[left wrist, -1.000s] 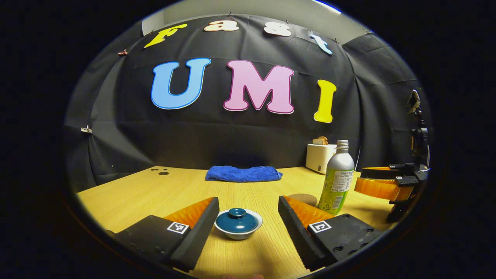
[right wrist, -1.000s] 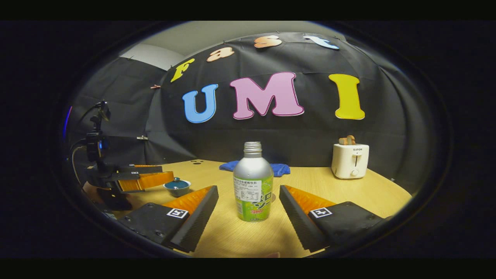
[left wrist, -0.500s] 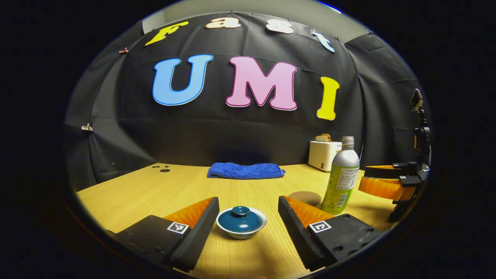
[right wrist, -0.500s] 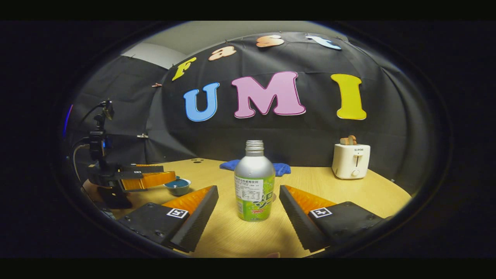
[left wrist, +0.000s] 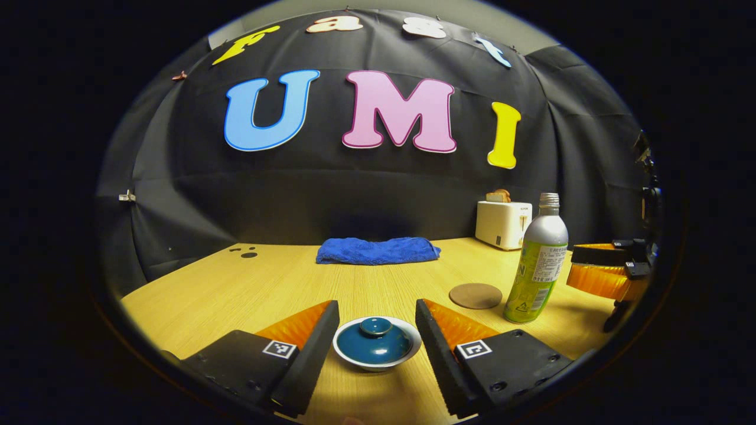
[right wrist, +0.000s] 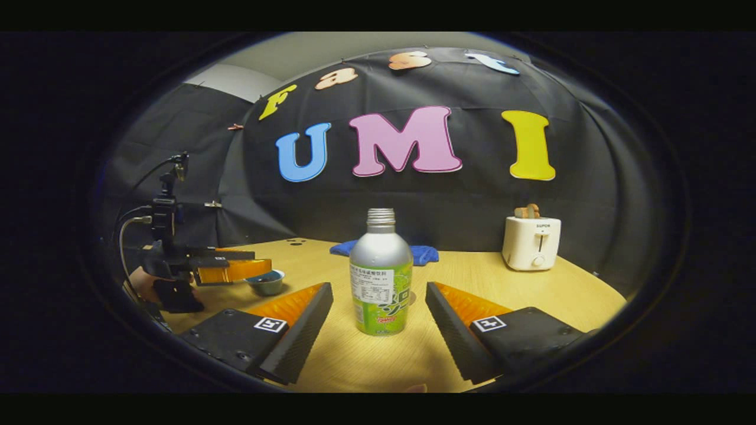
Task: Open the teacup lid with one hand, grasp the water bottle and pour water into the teacup with the other hand; after pouring, place the water bottle on the coaster and then close the teacup lid.
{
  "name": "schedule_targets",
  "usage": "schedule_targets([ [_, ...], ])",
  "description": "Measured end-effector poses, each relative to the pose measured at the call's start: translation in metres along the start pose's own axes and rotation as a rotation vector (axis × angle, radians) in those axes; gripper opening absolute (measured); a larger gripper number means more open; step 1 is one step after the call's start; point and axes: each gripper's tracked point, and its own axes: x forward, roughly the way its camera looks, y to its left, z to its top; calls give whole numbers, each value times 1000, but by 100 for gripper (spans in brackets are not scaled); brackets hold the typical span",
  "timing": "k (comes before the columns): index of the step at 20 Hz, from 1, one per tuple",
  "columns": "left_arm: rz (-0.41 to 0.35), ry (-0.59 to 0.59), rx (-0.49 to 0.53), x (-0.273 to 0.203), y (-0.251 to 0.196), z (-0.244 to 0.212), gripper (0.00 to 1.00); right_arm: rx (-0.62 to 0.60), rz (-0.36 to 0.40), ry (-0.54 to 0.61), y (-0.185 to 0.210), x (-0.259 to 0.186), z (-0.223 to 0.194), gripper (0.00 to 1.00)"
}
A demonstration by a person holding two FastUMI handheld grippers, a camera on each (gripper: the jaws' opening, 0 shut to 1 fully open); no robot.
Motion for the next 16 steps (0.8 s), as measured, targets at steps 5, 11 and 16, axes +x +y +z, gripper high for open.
schedule_targets([
  [5,-19,54,11,7,-3,-8,71,4,-10,9,-6,2,-3,98],
  [11,-3,79,26,10,0,-11,48,28,-16,9,-12,4,-5,98],
  [16,3,80,32,11,1,-11,34,48,-17,-4,-17,3,-2,98],
])
